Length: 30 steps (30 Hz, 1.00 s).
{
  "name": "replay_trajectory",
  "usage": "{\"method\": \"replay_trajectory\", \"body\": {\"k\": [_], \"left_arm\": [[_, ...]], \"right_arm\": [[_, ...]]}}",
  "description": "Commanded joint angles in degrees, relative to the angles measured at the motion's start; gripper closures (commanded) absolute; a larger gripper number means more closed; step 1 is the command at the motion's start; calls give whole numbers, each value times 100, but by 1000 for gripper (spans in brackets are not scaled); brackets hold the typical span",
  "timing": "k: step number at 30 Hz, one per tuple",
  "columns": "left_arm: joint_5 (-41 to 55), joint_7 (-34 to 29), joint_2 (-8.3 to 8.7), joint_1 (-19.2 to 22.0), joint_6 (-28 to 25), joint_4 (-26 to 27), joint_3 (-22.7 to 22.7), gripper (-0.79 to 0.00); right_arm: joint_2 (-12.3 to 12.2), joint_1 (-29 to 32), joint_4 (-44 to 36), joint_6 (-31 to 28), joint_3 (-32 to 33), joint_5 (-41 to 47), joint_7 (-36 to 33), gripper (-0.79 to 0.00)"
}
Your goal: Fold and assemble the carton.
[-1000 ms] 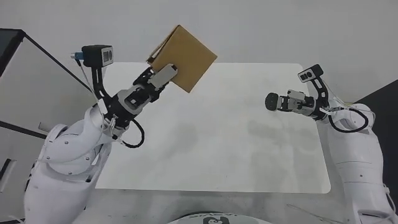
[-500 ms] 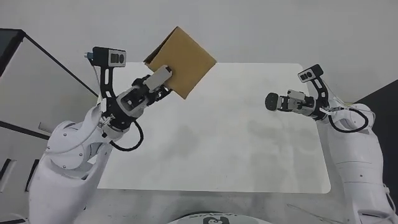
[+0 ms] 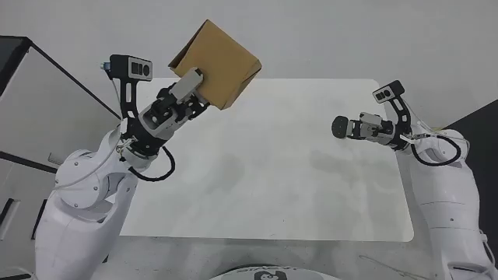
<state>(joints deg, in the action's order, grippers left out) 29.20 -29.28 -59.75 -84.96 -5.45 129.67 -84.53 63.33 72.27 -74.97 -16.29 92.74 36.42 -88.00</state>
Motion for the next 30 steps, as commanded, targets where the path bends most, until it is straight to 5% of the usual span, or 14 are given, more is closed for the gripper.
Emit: {"method": "replay_trajectory", "body": {"k": [1, 4, 13, 25, 30], "left_arm": [[157, 43, -9, -31, 24, -3, 38, 0], [1513, 75, -61, -110, 287, -26, 193, 0], [3286, 47, -112, -141, 1251, -193, 236, 0], [3183, -20, -106, -134, 1513, -134, 268, 0], [4451, 69, -161, -282, 1937, -140, 471, 0]], "right_arm": [[0, 0, 0, 0, 0, 0, 0, -785], [0, 0, 0, 0, 0, 0, 0, -785], [0, 0, 0, 0, 0, 0, 0, -785], [0, 0, 0, 0, 0, 0, 0, -785], [0, 0, 0, 0, 0, 0, 0, -785]]}}
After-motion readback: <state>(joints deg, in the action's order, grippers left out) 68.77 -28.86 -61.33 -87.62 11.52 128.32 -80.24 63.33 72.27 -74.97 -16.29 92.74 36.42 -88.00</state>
